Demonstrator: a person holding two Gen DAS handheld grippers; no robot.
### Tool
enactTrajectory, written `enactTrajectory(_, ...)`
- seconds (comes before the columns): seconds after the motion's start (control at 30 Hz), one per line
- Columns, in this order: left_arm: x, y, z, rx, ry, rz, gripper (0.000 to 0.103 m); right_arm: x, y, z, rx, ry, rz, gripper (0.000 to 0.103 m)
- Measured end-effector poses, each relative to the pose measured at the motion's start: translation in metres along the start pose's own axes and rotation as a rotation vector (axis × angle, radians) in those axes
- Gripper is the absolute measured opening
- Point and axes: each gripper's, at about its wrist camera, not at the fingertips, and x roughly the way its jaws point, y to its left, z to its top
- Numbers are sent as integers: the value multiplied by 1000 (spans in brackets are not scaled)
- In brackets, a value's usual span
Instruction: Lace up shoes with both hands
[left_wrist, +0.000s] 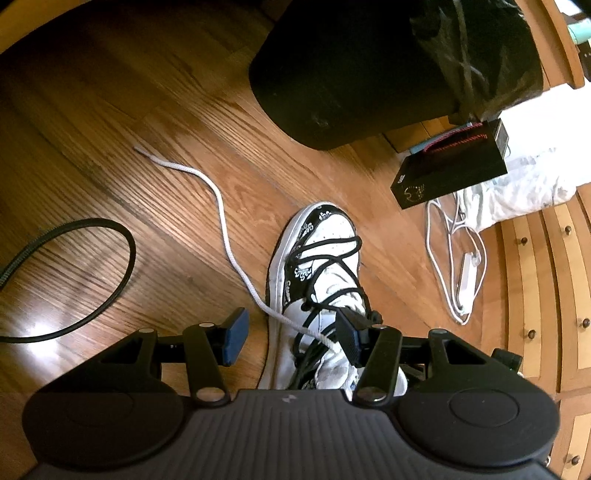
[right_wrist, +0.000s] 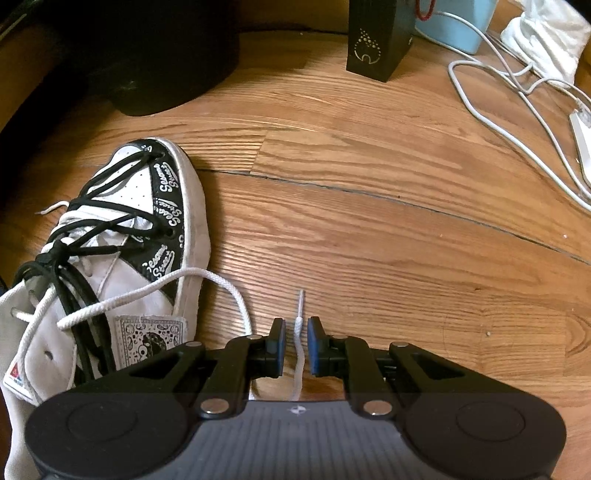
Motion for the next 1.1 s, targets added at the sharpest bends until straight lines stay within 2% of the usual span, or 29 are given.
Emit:
enactTrajectory(0.2, -5, -7, -1, 60, 6, 13, 56, 1, 2, 1, 20, -11, -12, 16)
enactTrajectory(0.33, -13, -5, -3, 65, -2, 17, 56, 0, 5, -3, -2, -32, -26, 17)
enactTrajectory(0.43, -19, -4, -7, 77, 2, 40, 56, 0, 4, -4, 29, -42, -30, 16)
enactTrajectory(0.57, -30, -9, -10, 115, -4, 55, 56, 0, 4, -2, 57, -41, -36, 5)
enactTrajectory(0.63, -34, -13, -11, 146, -6, 64, 56, -3, 1, 0, 78, -52, -34, 5)
enactTrajectory(0.77, -41, -18, -12, 160, -10, 78, 56, -26, -4, 6, 102, -77, -10, 5)
enactTrajectory(0.93, -47, -11, -10, 25, -8, 37, 56, -64, -9, 10, 56, -121, 20, 5)
enactTrajectory(1.1, -47, -21, -7, 66, -22, 69, 56, -104, -15, 6, 34, -199, 66, 5)
